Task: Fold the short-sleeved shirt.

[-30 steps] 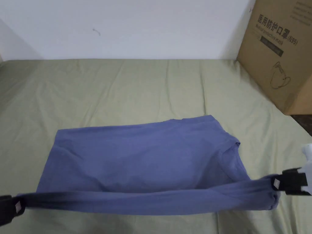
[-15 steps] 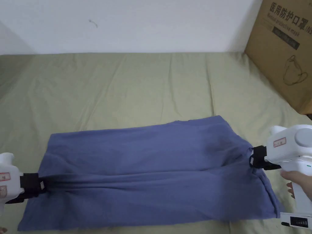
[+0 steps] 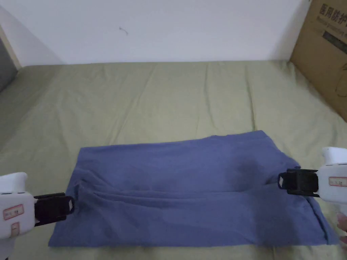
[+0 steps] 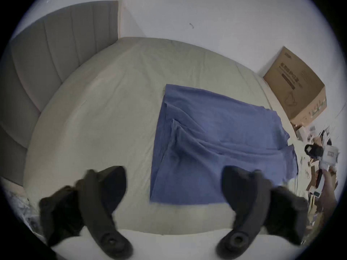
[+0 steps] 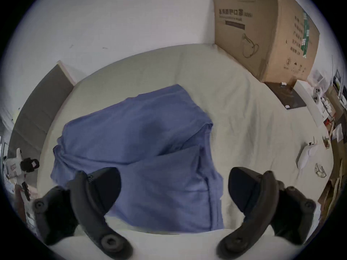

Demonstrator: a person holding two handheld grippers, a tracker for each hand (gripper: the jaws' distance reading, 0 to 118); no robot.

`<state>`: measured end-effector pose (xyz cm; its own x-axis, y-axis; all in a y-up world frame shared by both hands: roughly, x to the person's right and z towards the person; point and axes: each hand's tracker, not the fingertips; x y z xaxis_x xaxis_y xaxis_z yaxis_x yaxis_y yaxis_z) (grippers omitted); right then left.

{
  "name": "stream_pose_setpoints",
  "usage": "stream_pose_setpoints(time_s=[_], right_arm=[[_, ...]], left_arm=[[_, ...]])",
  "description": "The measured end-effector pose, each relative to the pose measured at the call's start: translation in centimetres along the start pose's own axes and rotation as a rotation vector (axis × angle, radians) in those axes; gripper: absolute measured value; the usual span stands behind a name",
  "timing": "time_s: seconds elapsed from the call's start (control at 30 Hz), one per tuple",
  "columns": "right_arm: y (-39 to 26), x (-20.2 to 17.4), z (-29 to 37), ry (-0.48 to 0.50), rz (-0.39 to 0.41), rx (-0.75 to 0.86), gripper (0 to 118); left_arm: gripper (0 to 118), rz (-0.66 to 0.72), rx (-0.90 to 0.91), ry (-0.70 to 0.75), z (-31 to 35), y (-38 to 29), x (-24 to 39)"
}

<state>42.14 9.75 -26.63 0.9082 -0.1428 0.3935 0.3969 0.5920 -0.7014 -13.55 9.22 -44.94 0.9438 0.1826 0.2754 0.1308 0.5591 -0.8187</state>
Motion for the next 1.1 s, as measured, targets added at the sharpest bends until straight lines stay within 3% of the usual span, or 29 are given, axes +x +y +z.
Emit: stream_pose_setpoints(time_s=[0.03, 0.07, 0.1, 0.2, 0.33, 0.37, 0.4, 0.43, 0.5, 0.53, 0.57, 0.6, 0.77, 0.83, 0.87, 0.9, 0.93, 0.97, 1.1], right_arm=[[-0.5, -0.5, 0.7, 0.018, 0.023, 0.012, 62], [-1.1, -0.8, 1.5, 0.027, 0.038, 0.026, 1], [-1.5, -1.2, 1.7, 0.005, 0.085, 0.013, 0], [-2.9, -1.6, 2.6, 0.02, 0.114, 0.019, 0], [-3.5, -1.1, 2.8, 0.016, 0.111, -0.004, 0], [-3.6, -0.8, 2.8, 0.023, 0.09, -0.011, 0], [-3.7, -0.4, 2.6, 0.029, 0.065, -0.02, 0], [-3.9, -0.1, 2.5, 0.034, 0.042, -0.028, 0], [-4.1, 0.5, 2.7, 0.04, 0.006, -0.032, 0], [-4.2, 0.8, 2.6, 0.038, -0.004, -0.035, 0], [-4.4, 1.0, 2.4, 0.038, -0.012, -0.042, 0], [-4.5, 1.3, 2.5, 0.038, -0.02, -0.048, 0], [-5.3, 2.0, 2.2, 0.023, -0.023, -0.078, 0], [-5.3, 2.4, 2.0, 0.021, -0.037, -0.078, 0], [-5.3, 2.7, 2.0, 0.021, -0.052, -0.074, 0], [-5.3, 3.0, 2.0, 0.02, -0.066, -0.069, 0], [-5.3, 3.3, 1.9, 0.014, -0.077, -0.064, 0], [-5.3, 3.5, 1.9, 0.007, -0.087, -0.057, 0], [-5.0, 4.9, 1.7, 0.009, -0.147, -0.036, 0]], left_arm=[[36, -0.002, -0.003, -0.003, 0.6, -0.3, 0.2], [0, -0.004, -0.006, -0.008, 1.2, -0.8, 0.4], [0, -0.006, -0.01, -0.008, 1.6, -1.3, 0.6], [0, 0.001, -0.023, -0.024, 2.5, -2.5, 0.5], [0, -0.016, -0.059, 0.003, 1.4, -3.2, 0.0], [6, -0.015, -0.068, 0.007, 0.8, -3.2, -0.3], [24, -0.006, -0.076, 0.013, 0.0, -3.2, -0.6], [60, 0.011, -0.084, 0.01, -0.8, -3.0, -0.9], [86, 0.041, -0.109, 0.015, -2.7, -2.8, -1.6], [86, 0.052, -0.135, 0.02, -3.7, -2.9, -1.9], [118, 0.055, -0.127, 0.01, -4.4, -2.8, -1.8], [118, 0.063, -0.101, 0.02, -4.7, -2.7, -1.9], [114, 0.094, -0.21, 0.089, -7.9, -3.0, -2.0], [87, 0.109, -0.239, 0.043, -7.9, -3.4, -1.4], [73, 0.02, -0.211, 0.129, -7.3, -3.4, -0.5], [53, -0.029, -0.18, 0.109, -6.7, -3.3, 0.0], [18, -0.019, -0.163, 0.051, -6.1, -3.2, 0.3], [8, 0.01, -0.161, -0.007, -6.2, -3.2, 0.2], [8, -0.008, -0.119, 0.003, -4.1, -2.6, 1.6]])
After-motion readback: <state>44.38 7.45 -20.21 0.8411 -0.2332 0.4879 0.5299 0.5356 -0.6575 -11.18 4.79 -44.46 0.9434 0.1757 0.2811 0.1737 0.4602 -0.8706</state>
